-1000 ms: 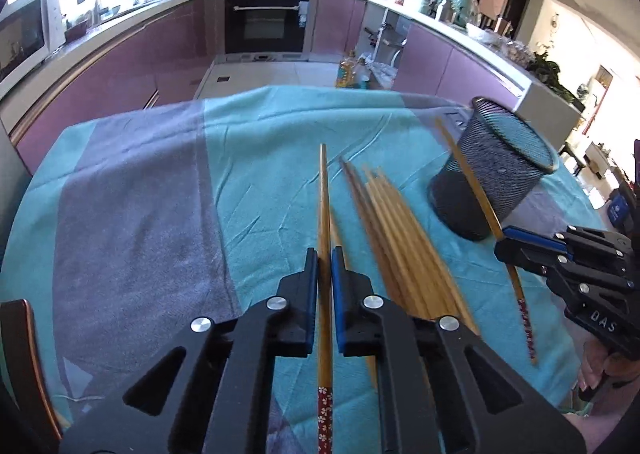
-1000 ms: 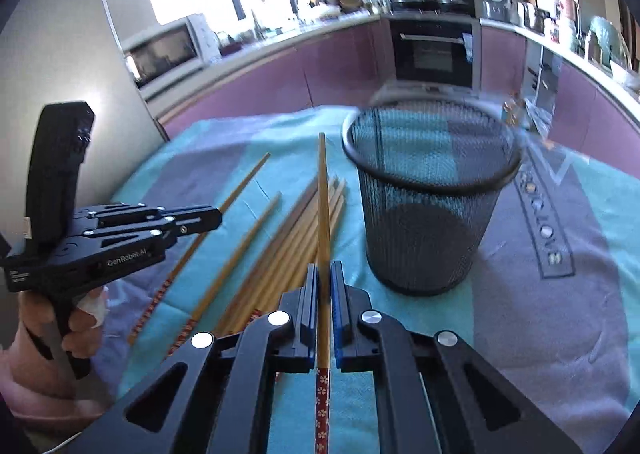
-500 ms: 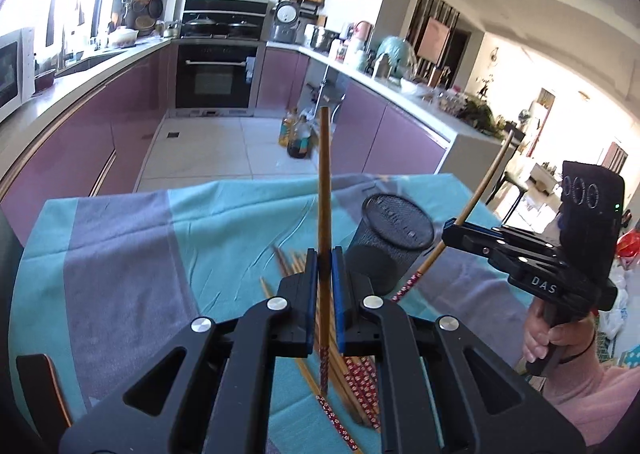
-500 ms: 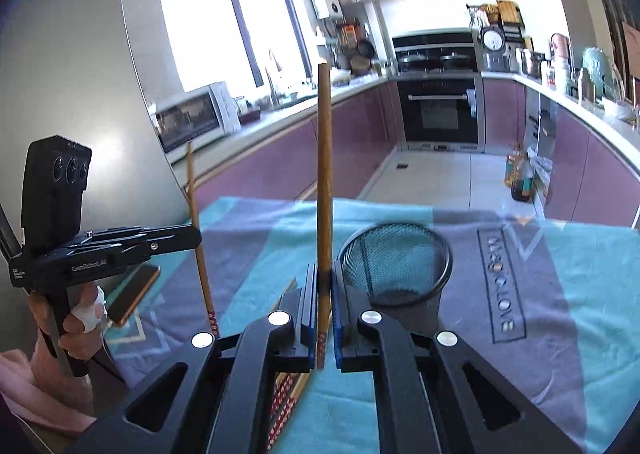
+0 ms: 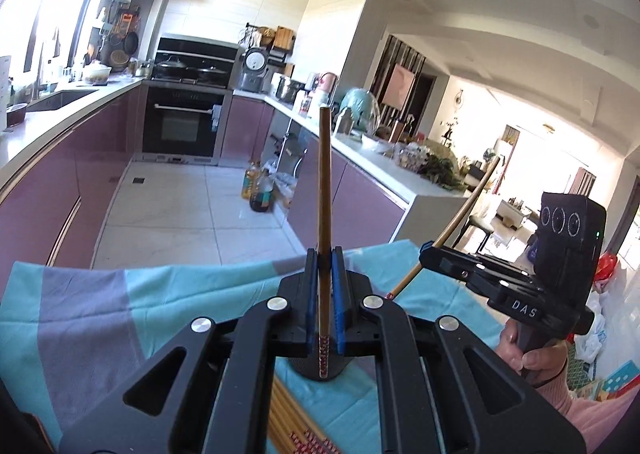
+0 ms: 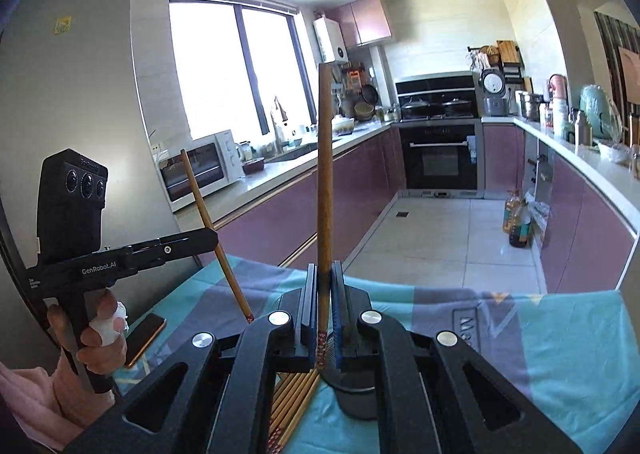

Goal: Organize utensils
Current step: 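Lift the left tool's chopstick over the mesh cup while the right tool carries its chopstick there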

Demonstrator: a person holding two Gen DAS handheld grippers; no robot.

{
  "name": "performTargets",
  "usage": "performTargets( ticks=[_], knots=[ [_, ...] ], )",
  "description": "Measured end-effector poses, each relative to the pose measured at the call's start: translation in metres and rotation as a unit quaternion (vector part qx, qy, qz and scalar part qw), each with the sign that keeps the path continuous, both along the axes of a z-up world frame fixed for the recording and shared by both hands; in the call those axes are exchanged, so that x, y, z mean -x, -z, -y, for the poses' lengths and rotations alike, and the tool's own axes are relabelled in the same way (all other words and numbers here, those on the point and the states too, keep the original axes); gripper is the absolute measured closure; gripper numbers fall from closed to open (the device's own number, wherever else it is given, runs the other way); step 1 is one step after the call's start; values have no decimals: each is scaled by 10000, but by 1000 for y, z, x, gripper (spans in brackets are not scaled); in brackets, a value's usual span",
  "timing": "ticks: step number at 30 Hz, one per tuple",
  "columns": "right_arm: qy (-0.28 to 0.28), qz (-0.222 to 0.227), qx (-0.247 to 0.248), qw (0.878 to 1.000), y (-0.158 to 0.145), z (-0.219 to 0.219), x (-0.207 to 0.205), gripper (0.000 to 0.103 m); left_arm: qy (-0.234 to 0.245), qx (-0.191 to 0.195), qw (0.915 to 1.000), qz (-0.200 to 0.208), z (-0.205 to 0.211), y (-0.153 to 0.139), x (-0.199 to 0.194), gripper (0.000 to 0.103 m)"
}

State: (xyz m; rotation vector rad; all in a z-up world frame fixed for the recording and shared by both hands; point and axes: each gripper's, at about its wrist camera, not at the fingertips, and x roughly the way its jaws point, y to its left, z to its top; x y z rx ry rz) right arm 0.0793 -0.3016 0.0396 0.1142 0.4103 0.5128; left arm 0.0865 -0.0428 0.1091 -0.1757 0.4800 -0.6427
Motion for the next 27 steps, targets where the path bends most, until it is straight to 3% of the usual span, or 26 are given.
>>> performTargets(
  ticks=[4,9,21,27],
  knots=[
    [111,-23,104,9999,-1,2,-10,98,42,26,9999,114,20,-12,-9,96],
    [117,-278,368,9989,13,-3,-24,98,21,-195,9998,68,48,-2,-25,96],
    [-54,-1348,859,9871,64,-21,-55,98,335,-973,9927,-633,87,89,-52,96],
    [-21,-1514,884,9845,70,-29,-67,97,245,-1018,9918,-732,87,103,-67,95]
  ],
)
